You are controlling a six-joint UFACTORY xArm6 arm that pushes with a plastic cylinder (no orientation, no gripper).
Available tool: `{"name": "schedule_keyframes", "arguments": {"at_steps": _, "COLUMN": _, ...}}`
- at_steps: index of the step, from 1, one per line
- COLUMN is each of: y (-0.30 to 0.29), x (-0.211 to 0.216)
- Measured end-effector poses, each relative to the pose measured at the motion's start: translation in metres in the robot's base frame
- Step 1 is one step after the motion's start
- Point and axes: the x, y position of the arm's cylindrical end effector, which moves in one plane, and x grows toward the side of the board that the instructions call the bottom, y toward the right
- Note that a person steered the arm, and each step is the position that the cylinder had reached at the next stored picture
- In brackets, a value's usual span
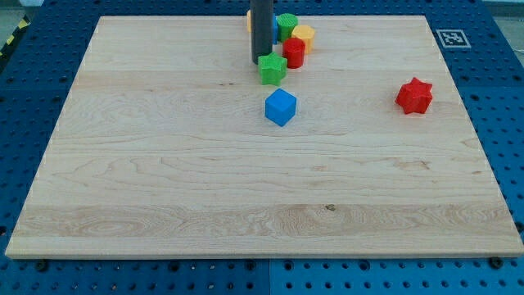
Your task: Move the red circle to the bottom center
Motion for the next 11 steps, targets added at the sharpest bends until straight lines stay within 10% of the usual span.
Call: {"name": "schedule_keyframes", "arguments": {"at_steps": 11, "y": 0.121, "x": 0.020}}
